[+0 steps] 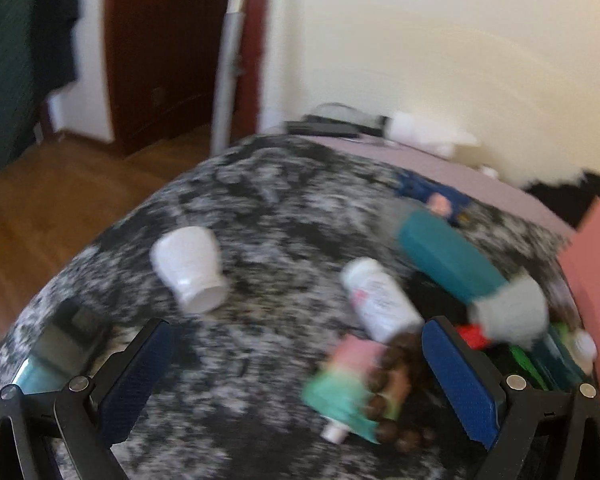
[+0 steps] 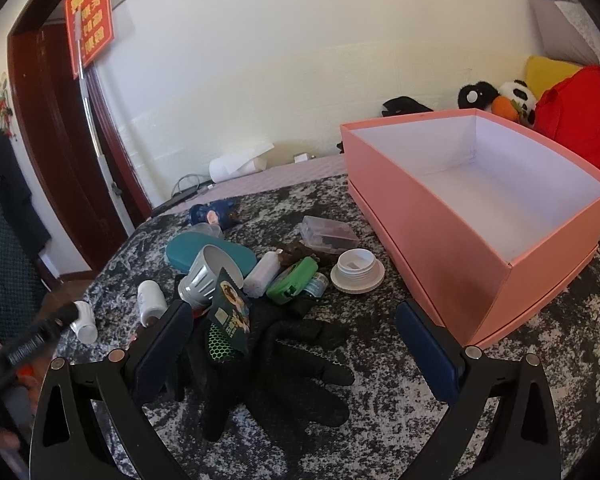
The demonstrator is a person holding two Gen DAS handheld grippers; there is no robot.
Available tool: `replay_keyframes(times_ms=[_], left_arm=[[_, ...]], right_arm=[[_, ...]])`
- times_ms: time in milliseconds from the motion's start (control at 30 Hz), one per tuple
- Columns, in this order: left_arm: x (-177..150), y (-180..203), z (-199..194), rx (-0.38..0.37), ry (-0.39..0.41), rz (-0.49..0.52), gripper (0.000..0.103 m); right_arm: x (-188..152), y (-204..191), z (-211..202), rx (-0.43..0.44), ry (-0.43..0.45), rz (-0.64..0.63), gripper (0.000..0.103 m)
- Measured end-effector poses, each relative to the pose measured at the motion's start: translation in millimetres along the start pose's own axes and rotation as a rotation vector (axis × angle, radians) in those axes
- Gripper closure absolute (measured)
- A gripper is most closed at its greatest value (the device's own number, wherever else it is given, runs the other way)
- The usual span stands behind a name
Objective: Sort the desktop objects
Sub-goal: 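Move both grippers toward the pile of items on the bed, then grasp a black glove with the left gripper while the right gripper grasps another black glove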
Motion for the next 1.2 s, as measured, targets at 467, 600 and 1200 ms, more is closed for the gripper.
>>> replay_keyframes(times_ms=[467, 600, 1200], left_arm=[[-28.7, 53.6, 11.5, -0.059, -0.049, 0.175, 0.001], [-47.4, 90.0, 20.4, -0.099, -0.088, 0.262, 0.001], [-110.8, 178.0, 69.0, -0.359, -0.297, 0.322, 0.069]], right_arm=[[-10.7, -22.5, 8.7, -0.002, -0.022, -0.118, 0.001], [-12.4, -9.8, 16.1, -0.027, -0.044, -0.087, 0.002], [1.4, 19.8, 28.9, -0.042, -0.024, 0.004, 0.002]])
Point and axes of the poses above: each gripper's, at about its wrist camera, not at the fingertips, and z roughly the way its jaws point, y to its right, x to its top, the point moved 10 cm from there along z, roughly the way its jaws point, and after that the axes turned 4 degrees about y, right-handed, at the moved point
